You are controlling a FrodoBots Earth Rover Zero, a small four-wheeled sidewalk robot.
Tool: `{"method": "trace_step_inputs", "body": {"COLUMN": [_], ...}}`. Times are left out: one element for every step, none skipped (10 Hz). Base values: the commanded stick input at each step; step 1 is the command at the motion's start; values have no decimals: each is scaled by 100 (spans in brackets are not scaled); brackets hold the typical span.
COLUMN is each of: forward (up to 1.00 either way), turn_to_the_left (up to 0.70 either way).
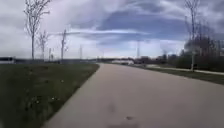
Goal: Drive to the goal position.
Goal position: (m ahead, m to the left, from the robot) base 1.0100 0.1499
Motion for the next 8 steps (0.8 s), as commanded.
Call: {"method": "trace_step_inputs", "body": {"forward": [100, 100, 100, 100, 100, 100, 100, 100], "turn_to_the_left": [1, 1, 1, 1, 1, 1, 1, 1]}}
